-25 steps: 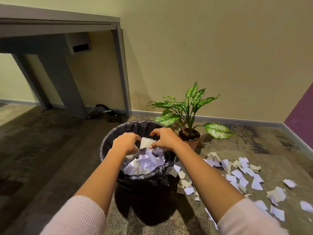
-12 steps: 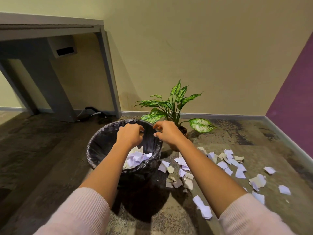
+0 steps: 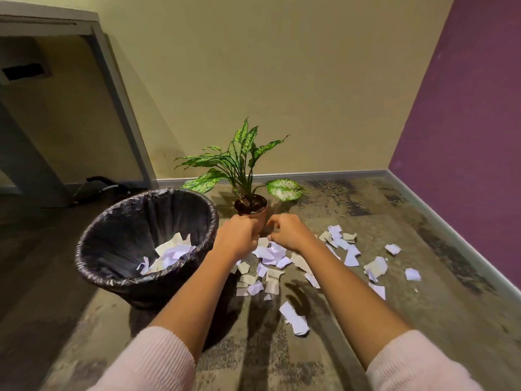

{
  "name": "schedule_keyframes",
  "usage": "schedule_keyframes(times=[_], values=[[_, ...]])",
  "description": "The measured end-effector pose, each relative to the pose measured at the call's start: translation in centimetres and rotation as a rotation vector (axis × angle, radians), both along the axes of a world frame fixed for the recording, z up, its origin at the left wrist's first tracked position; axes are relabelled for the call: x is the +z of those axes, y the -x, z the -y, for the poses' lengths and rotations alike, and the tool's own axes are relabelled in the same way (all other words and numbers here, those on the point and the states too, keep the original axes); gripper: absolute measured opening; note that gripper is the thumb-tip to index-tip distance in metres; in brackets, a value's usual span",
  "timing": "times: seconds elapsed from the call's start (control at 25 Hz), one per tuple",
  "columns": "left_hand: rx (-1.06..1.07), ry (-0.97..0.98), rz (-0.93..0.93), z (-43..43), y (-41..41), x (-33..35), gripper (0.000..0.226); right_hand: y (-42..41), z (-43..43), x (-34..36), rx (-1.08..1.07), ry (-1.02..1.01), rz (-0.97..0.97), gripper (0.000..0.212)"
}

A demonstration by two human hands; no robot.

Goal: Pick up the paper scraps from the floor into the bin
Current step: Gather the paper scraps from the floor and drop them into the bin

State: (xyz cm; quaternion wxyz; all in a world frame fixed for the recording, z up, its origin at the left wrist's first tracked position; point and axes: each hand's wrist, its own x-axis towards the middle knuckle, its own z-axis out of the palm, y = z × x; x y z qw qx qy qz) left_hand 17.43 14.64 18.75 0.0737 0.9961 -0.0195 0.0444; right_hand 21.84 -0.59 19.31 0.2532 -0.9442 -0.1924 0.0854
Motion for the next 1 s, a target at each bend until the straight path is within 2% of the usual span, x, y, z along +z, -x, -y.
schedule_keyframes(times=[0.24, 0.4, 0.64, 0.72, 0.84, 1.0], values=[[0.03, -0.035, -0.314, 1.7, 1.0, -7.4, 0.057, -0.3, 2.6, -7.5, -0.004, 0.134, -0.087, 0.04], [0.094, 0.094, -0.511, 1.0, 1.8, -12.6, 0.098, -0.5, 2.4, -12.5, 0.033, 0.207, -0.164, 0.044], [0.203, 0.388, -0.598, -1.2, -0.3, -19.2, 0.143, -2.3, 0.9, -17.2, 0.096, 0.29, -0.162, 0.057], [0.207, 0.404, -0.588, -2.0, -1.8, -21.3, 0.159, -3.4, 0.2, -18.2, 0.096, 0.294, -0.126, 0.063], [0.274, 0.202, -0.559, -2.6, -3.2, -21.6, 0.152, -5.8, -1.1, -19.1, 0.073, 0.3, -0.013, 0.067], [0.278, 0.108, -0.595, -3.1, -5.3, -20.9, 0.15, -9.4, -3.1, -19.8, 0.072, 0.369, 0.022, 0.079]])
